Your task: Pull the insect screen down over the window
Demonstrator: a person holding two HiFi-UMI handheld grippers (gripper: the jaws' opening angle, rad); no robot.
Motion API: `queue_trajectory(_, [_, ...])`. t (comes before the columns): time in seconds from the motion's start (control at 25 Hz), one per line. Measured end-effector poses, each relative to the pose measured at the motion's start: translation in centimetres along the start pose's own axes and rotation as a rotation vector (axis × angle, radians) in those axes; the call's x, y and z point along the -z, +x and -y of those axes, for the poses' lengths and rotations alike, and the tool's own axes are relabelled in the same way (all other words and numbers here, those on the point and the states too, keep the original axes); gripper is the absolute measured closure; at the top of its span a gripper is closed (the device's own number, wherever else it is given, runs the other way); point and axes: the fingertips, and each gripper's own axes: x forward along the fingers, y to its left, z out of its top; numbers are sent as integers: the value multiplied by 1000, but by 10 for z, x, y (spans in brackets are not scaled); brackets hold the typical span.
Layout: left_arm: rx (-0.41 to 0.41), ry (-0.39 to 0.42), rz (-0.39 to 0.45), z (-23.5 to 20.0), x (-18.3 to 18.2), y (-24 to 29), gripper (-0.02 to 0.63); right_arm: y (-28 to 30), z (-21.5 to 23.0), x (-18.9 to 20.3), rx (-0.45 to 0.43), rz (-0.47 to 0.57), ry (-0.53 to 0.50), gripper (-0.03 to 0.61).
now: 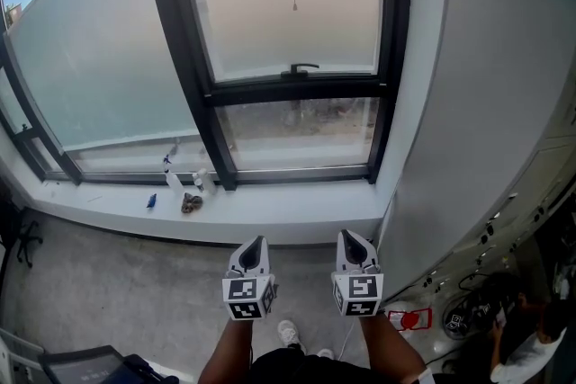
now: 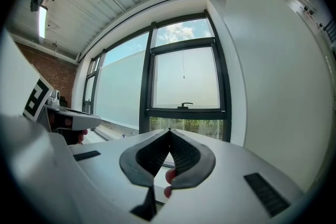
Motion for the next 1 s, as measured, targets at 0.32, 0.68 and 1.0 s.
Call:
queue_trajectory(0.32, [41,-6,-1,-16,-5,59,612,57,11,-4,22,-3,-3,577])
queue_trajectory(0.68, [78,-19,40,-53,-34,134,612,138,21,-16,82,14,25,577])
queue_trajectory(1.0, [114,-35,57,-66,-52,177,612,183,25,-21,122,12,34,577])
